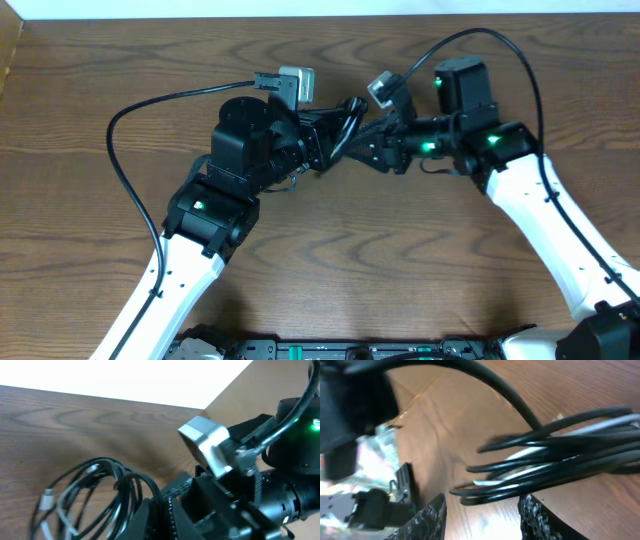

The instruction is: Untangle cables

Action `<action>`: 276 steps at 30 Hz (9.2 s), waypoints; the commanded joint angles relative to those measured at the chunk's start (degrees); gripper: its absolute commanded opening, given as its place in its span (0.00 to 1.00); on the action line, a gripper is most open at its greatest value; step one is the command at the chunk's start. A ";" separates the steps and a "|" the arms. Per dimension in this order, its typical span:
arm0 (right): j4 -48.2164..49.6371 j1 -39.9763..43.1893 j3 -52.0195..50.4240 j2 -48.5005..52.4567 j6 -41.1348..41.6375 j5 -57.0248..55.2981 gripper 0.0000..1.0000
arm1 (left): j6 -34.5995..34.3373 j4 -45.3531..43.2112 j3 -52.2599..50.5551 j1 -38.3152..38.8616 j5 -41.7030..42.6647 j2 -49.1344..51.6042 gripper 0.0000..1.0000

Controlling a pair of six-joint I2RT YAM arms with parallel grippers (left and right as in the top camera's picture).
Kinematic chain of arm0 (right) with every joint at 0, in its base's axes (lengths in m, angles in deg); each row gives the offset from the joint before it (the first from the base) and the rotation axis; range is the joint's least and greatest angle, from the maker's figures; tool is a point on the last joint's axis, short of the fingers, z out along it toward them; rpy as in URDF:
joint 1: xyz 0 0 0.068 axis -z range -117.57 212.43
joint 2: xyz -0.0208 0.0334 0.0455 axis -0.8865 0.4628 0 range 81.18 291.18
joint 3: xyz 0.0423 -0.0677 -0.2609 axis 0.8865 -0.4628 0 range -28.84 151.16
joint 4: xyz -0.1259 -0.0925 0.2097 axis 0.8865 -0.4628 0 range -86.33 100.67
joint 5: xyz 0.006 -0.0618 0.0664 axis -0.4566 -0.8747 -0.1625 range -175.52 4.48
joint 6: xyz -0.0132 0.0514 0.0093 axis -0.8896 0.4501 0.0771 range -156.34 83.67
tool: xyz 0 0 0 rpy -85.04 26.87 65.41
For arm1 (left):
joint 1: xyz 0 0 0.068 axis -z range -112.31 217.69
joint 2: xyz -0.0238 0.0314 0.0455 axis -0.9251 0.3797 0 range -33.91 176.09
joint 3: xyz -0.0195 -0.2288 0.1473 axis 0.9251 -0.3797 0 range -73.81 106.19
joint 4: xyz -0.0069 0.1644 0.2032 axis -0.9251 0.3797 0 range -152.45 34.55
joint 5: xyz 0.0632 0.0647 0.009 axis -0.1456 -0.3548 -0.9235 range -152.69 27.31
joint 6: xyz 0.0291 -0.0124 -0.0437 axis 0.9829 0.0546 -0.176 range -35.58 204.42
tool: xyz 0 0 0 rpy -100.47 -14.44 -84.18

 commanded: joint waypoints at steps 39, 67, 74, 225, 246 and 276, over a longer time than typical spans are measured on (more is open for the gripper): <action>-19.02 27.56 -0.09 -0.02 1.95 -21.20 0.01 | 2.08 9.70 0.94 -25.90 -2.14 -14.05 0.08; -10.12 20.24 -0.07 -12.55 2.69 6.12 0.01 | 6.93 9.66 0.94 -12.74 24.94 8.26 0.81; -8.96 20.24 -0.07 -17.18 4.22 6.34 0.01 | 7.45 6.78 0.94 -5.49 24.96 15.74 0.81; -29.40 4.46 -0.09 2.14 1.22 -33.46 0.70 | 12.39 4.70 -3.19 -9.05 24.94 21.81 0.08; -32.11 1.60 -6.40 2.51 -6.40 -30.67 0.75 | 12.59 7.56 -3.21 -14.97 24.96 15.26 0.09; 3.28 3.52 -10.80 5.14 14.10 -25.77 0.01 | 13.05 11.74 -3.21 -14.95 26.67 15.08 0.09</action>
